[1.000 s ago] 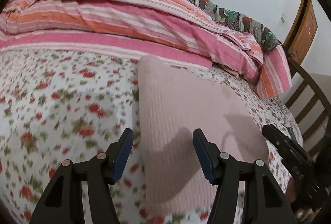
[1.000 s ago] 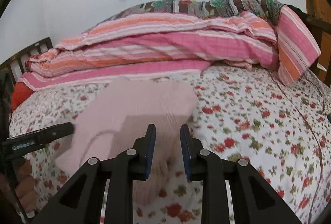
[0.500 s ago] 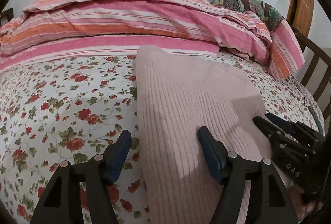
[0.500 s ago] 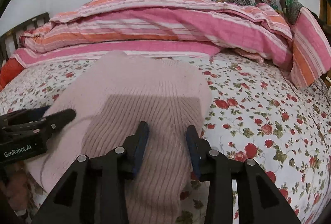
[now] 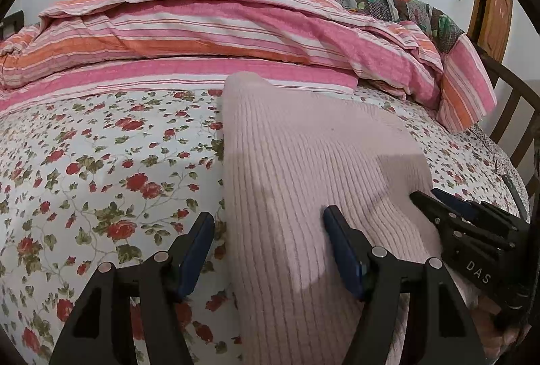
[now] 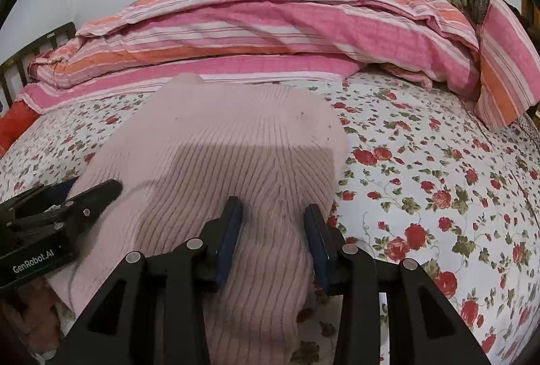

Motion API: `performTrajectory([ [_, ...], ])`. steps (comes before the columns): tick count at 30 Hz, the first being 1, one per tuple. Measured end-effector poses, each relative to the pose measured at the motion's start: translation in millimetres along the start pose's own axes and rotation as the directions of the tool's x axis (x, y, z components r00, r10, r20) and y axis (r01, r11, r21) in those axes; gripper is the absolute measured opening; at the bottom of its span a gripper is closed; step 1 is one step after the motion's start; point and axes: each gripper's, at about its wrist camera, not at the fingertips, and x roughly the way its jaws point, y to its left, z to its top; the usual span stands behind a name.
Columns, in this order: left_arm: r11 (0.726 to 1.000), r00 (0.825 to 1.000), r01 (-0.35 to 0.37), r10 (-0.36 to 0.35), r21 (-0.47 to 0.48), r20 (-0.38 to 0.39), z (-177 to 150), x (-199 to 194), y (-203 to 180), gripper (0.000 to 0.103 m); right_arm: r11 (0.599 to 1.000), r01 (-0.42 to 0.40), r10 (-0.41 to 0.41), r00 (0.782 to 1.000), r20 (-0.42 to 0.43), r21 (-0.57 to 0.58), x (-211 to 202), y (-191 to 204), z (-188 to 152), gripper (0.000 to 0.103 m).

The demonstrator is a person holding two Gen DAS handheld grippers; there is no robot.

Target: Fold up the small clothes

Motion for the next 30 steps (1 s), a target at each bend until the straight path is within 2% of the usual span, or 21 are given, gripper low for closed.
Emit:
performTrajectory([
  [4, 1.0, 1.0, 0.008, -0.008, -0.006, -0.008, -1, -3, 1, 0.068, 0.999, 0.028, -0.027, 1.0, 0.003, -0.024, -2, 5, 0, 0.038],
  [9, 0.999, 0.999, 0.049, -0.049, -0.018, -0.014, -3, -10, 7, 0.068, 0.999, -0.029, 0.029, 0.999, -0.02, -0.017, -6, -7, 3, 0.04],
  [11, 0.996, 0.996, 0.079, -0.08, -0.05, -0.03, -3, -13, 13, 0.068, 1.0, -0.019, 0.019, 0.999, -0.03, 0.019, -8, -17, 3, 0.062],
  [13, 0.992, 0.993, 0.099, -0.103, -0.084, -0.052, -3, -15, 17, 0.068, 0.992, -0.083, 0.088, 0.995, -0.049, 0.09, -9, -31, 3, 0.063],
  [15, 0.992, 0.994, 0.087, -0.093, -0.086, -0.065, -2, -20, 15, 0.067, 0.987, -0.101, 0.108, 0.993, -0.053, 0.126, -14, -38, 1, 0.063],
  [21, 1.0, 0.997, 0.001, 0.0, 0.012, -0.08, -3, -42, -5, 0.066, 0.996, -0.037, 0.037, 0.999, -0.003, 0.078, -51, -32, -3, 0.06],
  [30, 0.998, 0.996, 0.015, -0.02, -0.058, -0.083, -18, -87, -4, 0.065, 0.995, 0.02, -0.024, 0.999, 0.039, 0.101, -114, -42, -23, 0.06],
])
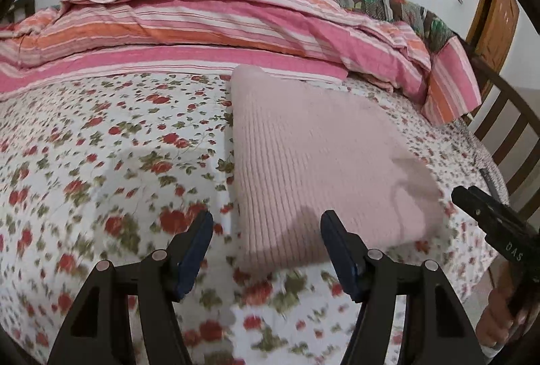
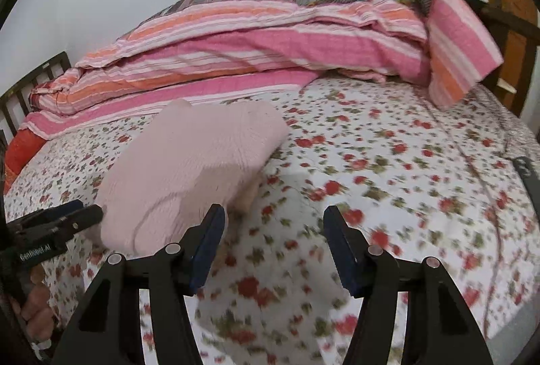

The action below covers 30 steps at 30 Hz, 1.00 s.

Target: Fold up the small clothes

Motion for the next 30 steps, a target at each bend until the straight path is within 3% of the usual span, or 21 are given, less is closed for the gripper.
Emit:
performTrajectory([
  [3, 1.0, 1.0, -0.006, 0.006, 0.008, 0.024, 0, -23, -7, 0.072, 1.0, -0.003, 0.003, 1.0, 0.007, 0.014, -25, 0, 5, 0.06],
  [7, 0.996, 0.993, -0.077, 0.074, 0.036, 0.091, 0, -59, -20, 0.082, 1.0, -0.003, 0.003, 1.0, 0.018, 0.012, -53, 4, 10, 0.061],
  [9, 0.995, 0.99, -0.089, 0.083, 0.044, 0.116, 0, -75, -26, 0.083, 1.0, 0.003, -0.004, 1.0, 0.024, 0.015, -69, 6, 11, 0.063],
  [11, 0.993, 0.985, -0.108, 0.101, 0.049, 0.142, -1, -90, -32, 0.085, 1.0, 0.003, -0.004, 0.999, 0.038, 0.022, -80, 7, 11, 0.083],
  [14, 0.989, 0.977, -0.134, 0.121, 0.064, 0.173, -2, -107, -42, 0.089, 1.0, 0.003, -0.004, 0.998, 0.069, 0.012, -99, 10, 8, 0.098],
  [30, 0.986, 0.969, -0.155, 0.14, 0.062, 0.202, -9, -132, -56, 0.09, 1.0, 0.017, -0.016, 0.997, 0.081, -0.013, -118, 12, 1, 0.1],
])
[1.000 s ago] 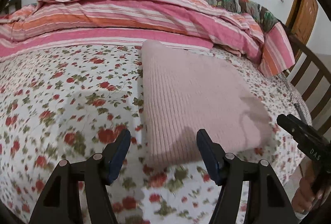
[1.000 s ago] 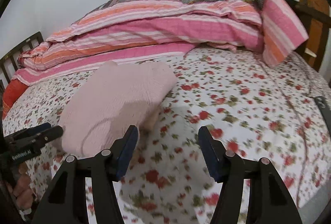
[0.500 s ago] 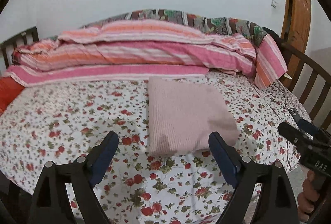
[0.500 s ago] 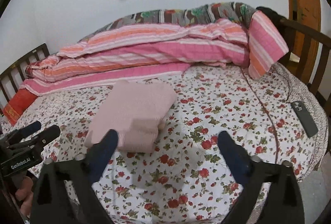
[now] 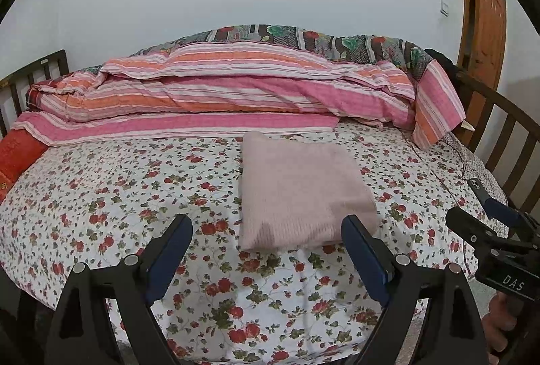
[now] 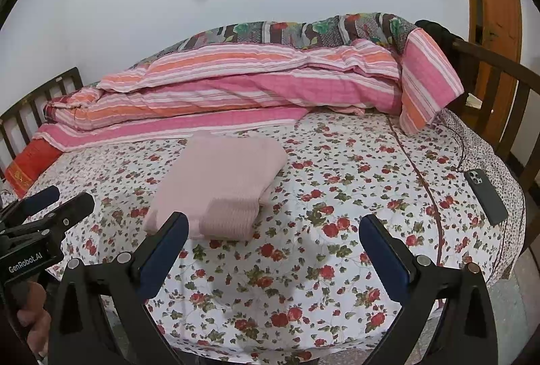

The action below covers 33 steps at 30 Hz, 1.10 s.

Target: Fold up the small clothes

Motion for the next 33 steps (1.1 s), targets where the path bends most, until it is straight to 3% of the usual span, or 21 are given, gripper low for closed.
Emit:
performTrajectory([
  [33, 1.0, 1.0, -0.006, 0.006, 0.003, -0.004, 0.3, -0.7, -0.9, 0.089, 1.0, 0.007, -0.007, 1.0, 0.003, -0.006, -0.7, 1.3, -1.2, 0.1],
])
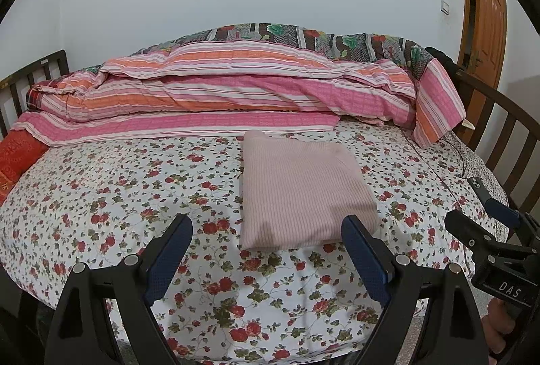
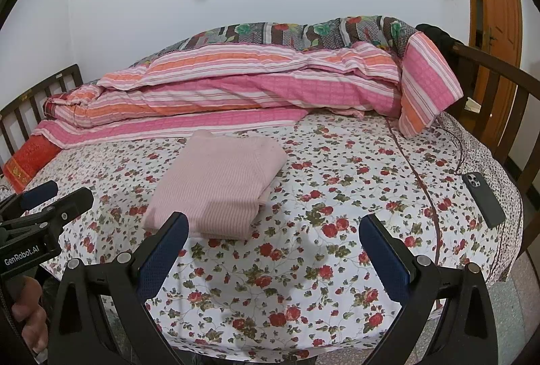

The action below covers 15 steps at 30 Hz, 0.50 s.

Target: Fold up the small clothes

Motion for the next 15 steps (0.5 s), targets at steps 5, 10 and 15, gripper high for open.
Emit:
performTrajectory([
  [5, 1.0, 1.0, 0.001, -0.001, 0.001, 0.0, 0.2, 0.1, 0.7, 0.089, 1.0, 0.0, 0.0, 1.0, 0.0, 0.0, 0.0, 0.3, -0.2, 0.1],
  [10, 1.0, 1.0, 0.001, -0.001, 0.0, -0.001, 0.3, 0.0, 0.6, 0.09, 1.0, 0.0, 0.0, 1.0, 0.0, -0.001, -0.1, 0.7, 0.0, 0.1],
  [15, 1.0, 1.0, -0.001, 0.001, 0.002, -0.001, 0.4, 0.1, -0.1, 0.09, 1.0, -0.001, 0.001, 1.0, 0.001, -0.001, -0.2, 1.2, 0.2, 0.1],
])
